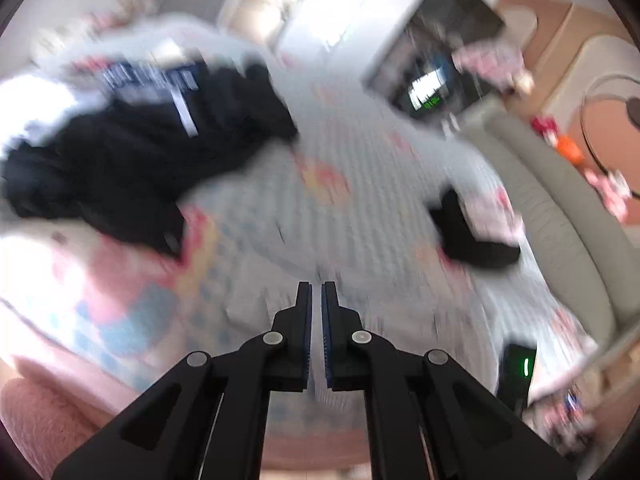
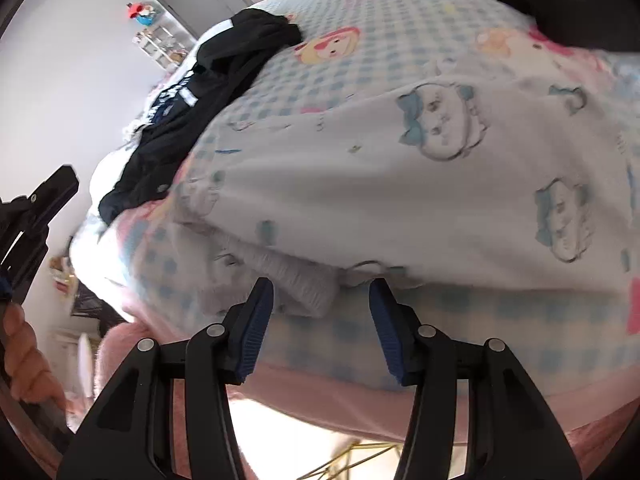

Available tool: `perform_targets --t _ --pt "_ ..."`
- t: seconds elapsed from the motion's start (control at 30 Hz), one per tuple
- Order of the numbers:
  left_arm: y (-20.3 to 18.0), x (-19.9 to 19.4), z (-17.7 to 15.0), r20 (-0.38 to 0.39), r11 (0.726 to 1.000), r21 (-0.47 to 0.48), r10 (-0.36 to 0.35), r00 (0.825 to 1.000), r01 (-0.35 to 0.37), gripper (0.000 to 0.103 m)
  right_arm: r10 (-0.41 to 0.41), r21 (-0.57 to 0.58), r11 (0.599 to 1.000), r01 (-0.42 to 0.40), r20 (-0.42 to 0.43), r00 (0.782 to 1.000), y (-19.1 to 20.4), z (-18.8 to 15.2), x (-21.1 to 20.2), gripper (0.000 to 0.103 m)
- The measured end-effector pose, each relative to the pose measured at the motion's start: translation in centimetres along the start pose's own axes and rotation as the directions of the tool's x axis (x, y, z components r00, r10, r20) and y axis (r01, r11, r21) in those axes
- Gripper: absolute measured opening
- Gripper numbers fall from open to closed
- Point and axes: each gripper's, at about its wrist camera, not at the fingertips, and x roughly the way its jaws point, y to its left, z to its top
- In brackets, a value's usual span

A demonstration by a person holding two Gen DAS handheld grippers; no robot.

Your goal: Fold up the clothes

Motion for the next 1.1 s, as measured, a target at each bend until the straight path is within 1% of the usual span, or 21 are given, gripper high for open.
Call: perform_targets --t 0.07,0.1,0.13,0.17,0.23,0.33,0.37,0.4,0.43,0.5,0.53,0.6,0.63,0.67,0.77,0.83,0.87,0.9,0.97,1.03,1.1 --pt "-1.1 1.8 -1.1 -0.083 0.997 0.080 0.007 0.997 0.000 0.007 -0.001 0.023 1.000 0.001 -0.008 1.000 -0.4 0.6 0.1 0.051" --pt "-1.9 2.5 -1.7 -0.100 0.992 0.124 0.022 0.995 -0.010 0.008 0.001 0.020 1.000 -0.001 -0.008 1.000 -0.4 0.4 0.0 0.051" --pt "-2.6 3.2 -2.3 -0.115 0.986 0.164 0.036 0.993 -0.016 0.014 -0.010 0.010 1.000 0.010 -0.012 1.000 -0.4 0.2 -0.2 0.051" --pt "-3.2 3.9 -2.7 -0.123 0.982 0.189 0.045 0.991 -0.022 0.030 -0.027 0.006 1.000 0.027 -0.015 1.000 -0.4 0.1 -0.2 0.051" --pt "-4.0 5.3 -2.9 -0.126 0.977 0.209 0.070 0.989 -0.043 0.047 -0.053 0.009 0.999 0.054 -0.020 0.998 -0.6 0.0 -0.1 0.051" --pt "-4.7 6.9 -2.7 -0.134 0.973 0.227 0.078 0.988 -0.046 0.047 -0.060 0.047 0.997 0.062 -0.038 0.997 -1.4 -0.6 0.3 0.051" --pt "-5.1 7.2 -2.5 -0.138 0.971 0.237 0.074 0.988 -0.039 0.044 -0.068 0.063 0.996 0.070 -0.040 0.997 -1.8 -0.8 0.2 0.051" --pt "-5.6 7.6 -2.4 -0.144 0.968 0.248 0.069 0.987 -0.031 0.030 -0.070 0.073 0.995 0.073 -0.039 0.997 -2.2 -1.0 0.1 0.051" --pt "-6.0 7.7 -2.4 -0.150 0.964 0.265 0.066 0.987 -0.024 0.025 -0.071 0.082 0.994 0.074 -0.037 0.997 -2.7 -1.2 -0.2 0.051" --pt "-6.8 8.1 -2.5 -0.155 0.953 0.302 0.073 0.985 -0.023 0.025 -0.072 0.101 0.992 0.074 -0.030 0.997 -3.3 -1.1 -0.4 0.051" --pt "-7.0 8.7 -2.6 -0.174 0.949 0.314 0.071 0.982 -0.013 0.025 -0.071 0.111 0.991 0.073 -0.019 0.997 -3.5 -0.9 -0.5 0.051" --pt "-7.0 9.7 -2.6 -0.210 0.953 0.303 0.065 0.976 0.001 0.023 -0.070 0.129 0.989 0.069 0.002 0.998 -3.8 -0.5 -0.4 0.051" --pt "-6.9 10.0 -2.6 -0.215 0.956 0.294 0.067 0.974 0.000 0.011 -0.070 0.131 0.989 0.069 -0.002 0.998 -3.7 -0.2 -0.1 0.051" --pt "-6.9 9.8 -2.5 -0.202 0.958 0.286 0.069 0.977 -0.008 0.011 -0.069 0.132 0.989 0.070 -0.008 0.998 -3.6 0.2 0.2 0.051" --pt "-6.7 7.5 -1.4 -0.123 0.973 0.230 0.023 0.992 0.005 0.010 -0.034 0.108 0.994 0.035 -0.010 0.999 -2.5 0.8 0.3 0.051" --pt "-6.4 5.7 -0.6 -0.057 0.976 0.217 0.044 0.997 -0.030 0.009 -0.025 0.083 0.996 0.025 0.002 1.000 -1.6 0.9 0.2 0.052" --pt "-6.3 4.8 -0.2 -0.023 0.975 0.216 0.063 0.998 -0.056 0.009 -0.023 0.073 0.997 0.023 0.001 1.000 -1.1 1.0 0.5 0.053" --pt "-6.0 4.0 0.0 0.014 0.970 0.223 0.098 0.995 -0.099 0.009 -0.021 0.063 0.998 0.021 -0.003 1.000 -0.6 1.2 0.9 0.053" --pt "-4.1 2.6 0.2 0.061 0.967 0.194 0.155 0.986 -0.164 0.009 -0.015 0.021 1.000 0.015 -0.014 1.000 0.6 1.5 1.8 0.053" --pt "-1.6 1.8 0.4 0.058 0.974 0.134 0.175 0.983 -0.181 0.009 -0.034 -0.031 0.999 0.034 -0.022 0.999 2.0 1.8 2.4 0.053" --pt "0.5 1.1 0.6 0.057 0.976 0.088 0.194 0.979 -0.198 0.009 -0.034 -0.073 0.997 0.034 -0.006 0.999 3.4 1.9 2.4 0.054"
